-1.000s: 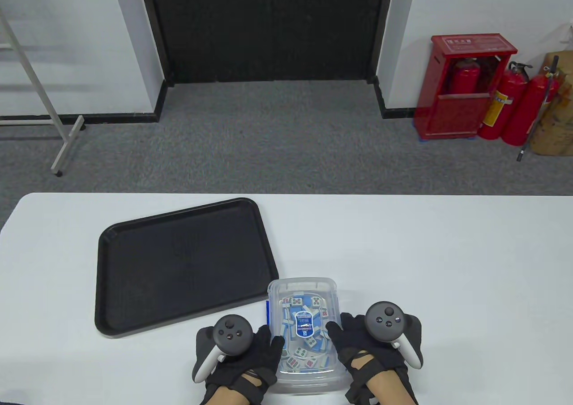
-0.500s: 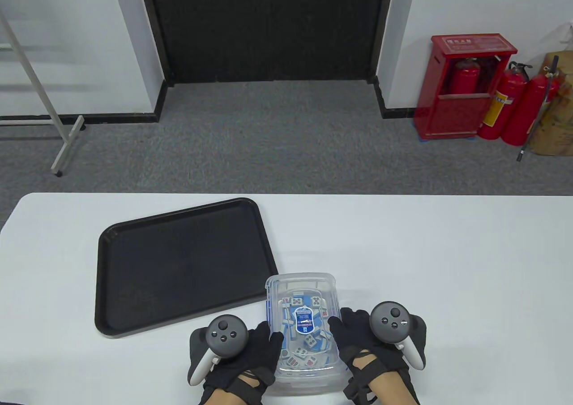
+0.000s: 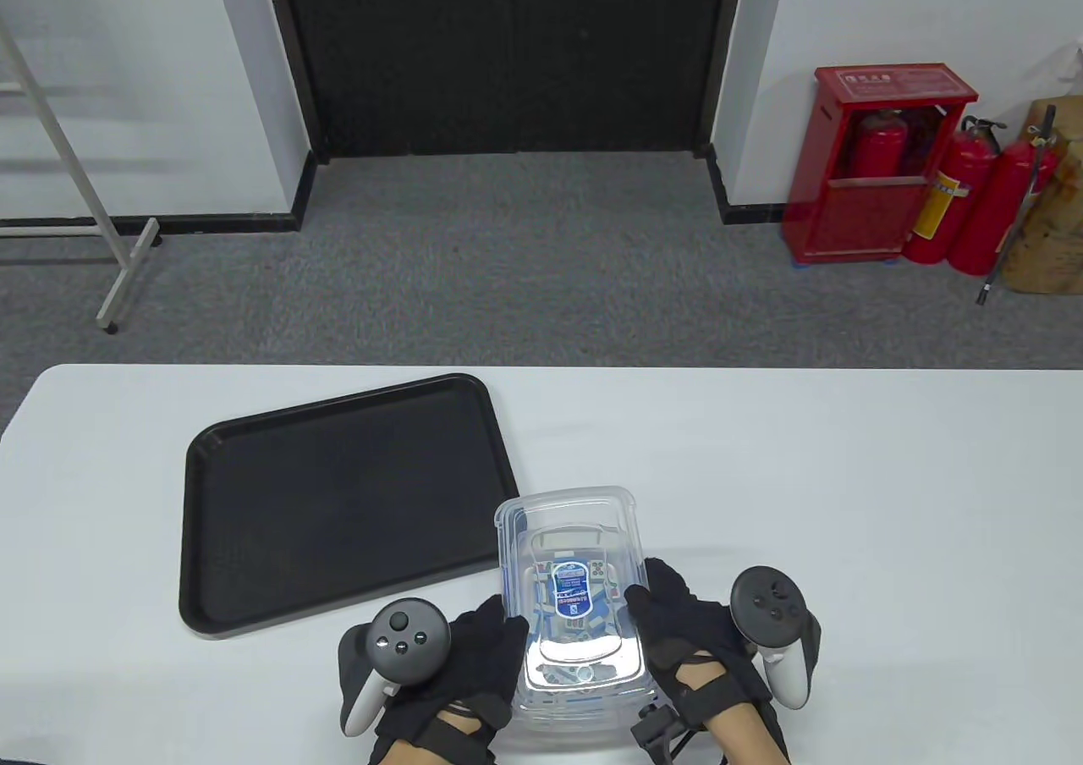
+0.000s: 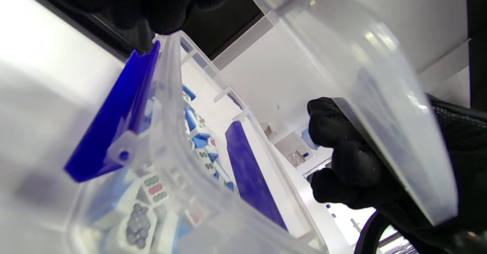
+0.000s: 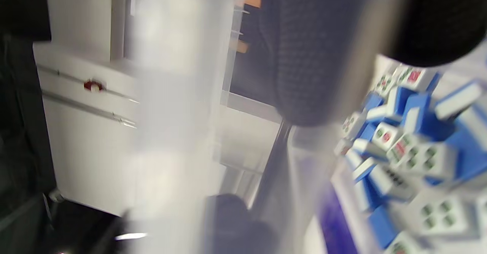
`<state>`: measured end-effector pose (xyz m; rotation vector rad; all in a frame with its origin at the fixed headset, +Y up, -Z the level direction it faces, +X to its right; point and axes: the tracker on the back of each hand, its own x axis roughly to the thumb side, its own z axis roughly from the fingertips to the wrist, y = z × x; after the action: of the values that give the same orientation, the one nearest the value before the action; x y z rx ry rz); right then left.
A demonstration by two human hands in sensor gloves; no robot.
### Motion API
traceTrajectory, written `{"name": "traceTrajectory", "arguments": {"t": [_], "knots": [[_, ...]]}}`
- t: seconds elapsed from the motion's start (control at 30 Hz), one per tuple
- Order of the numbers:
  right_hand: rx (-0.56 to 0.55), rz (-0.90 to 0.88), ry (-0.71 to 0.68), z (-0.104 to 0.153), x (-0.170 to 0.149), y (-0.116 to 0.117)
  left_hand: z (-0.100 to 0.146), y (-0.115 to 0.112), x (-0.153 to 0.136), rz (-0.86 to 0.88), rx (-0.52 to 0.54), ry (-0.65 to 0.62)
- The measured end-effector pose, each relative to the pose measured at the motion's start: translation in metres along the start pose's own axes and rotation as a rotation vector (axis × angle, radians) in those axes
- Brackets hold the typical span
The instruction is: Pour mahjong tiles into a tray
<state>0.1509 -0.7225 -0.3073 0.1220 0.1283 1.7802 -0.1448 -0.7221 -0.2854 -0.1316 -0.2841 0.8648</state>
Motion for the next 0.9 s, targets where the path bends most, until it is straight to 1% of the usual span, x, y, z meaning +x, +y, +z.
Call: {"name": "traceTrajectory", "arguments": {"t": [0.17,0.2,0.27,0.37,0.53,0.57,0.63,0.73,0.8,0.9], "knots": [[0.012,-0.443,0.082,-0.002,-0.018,0.001,0.001,0.0,0.002,0.022,0.019,-0.034],[0.019,-0.472,0.087,-0.002,-0.02,0.0,0.001,0.0,0.003,0.027,0.025,-0.045],[0.02,-0.478,0.077,-0.003,-0.02,-0.007,0.001,0.0,0.005,0.028,0.033,-0.059],[-0.041,-0.482,0.049,-0.004,-0.02,-0.024,0.001,-0.002,0.004,0.013,0.021,-0.051],[-0.288,-0.476,0.054,0.005,-0.03,-0.082,-0.002,-0.003,-0.006,-0.024,-0.012,0.02],[-0.347,-0.466,0.063,0.009,-0.034,-0.098,-0.002,-0.003,-0.009,-0.036,-0.019,0.038],[-0.413,-0.456,0.08,0.016,-0.041,-0.121,-0.003,-0.005,-0.012,-0.055,-0.041,0.067],[-0.492,-0.444,0.131,0.027,-0.055,-0.153,-0.005,-0.01,-0.015,-0.081,-0.078,0.109],[-0.519,-0.414,0.17,0.035,-0.065,-0.169,-0.006,-0.013,-0.017,-0.103,-0.099,0.131],[-0.56,-0.376,0.233,0.043,-0.081,-0.186,-0.009,-0.018,-0.021,-0.13,-0.129,0.161]]}}
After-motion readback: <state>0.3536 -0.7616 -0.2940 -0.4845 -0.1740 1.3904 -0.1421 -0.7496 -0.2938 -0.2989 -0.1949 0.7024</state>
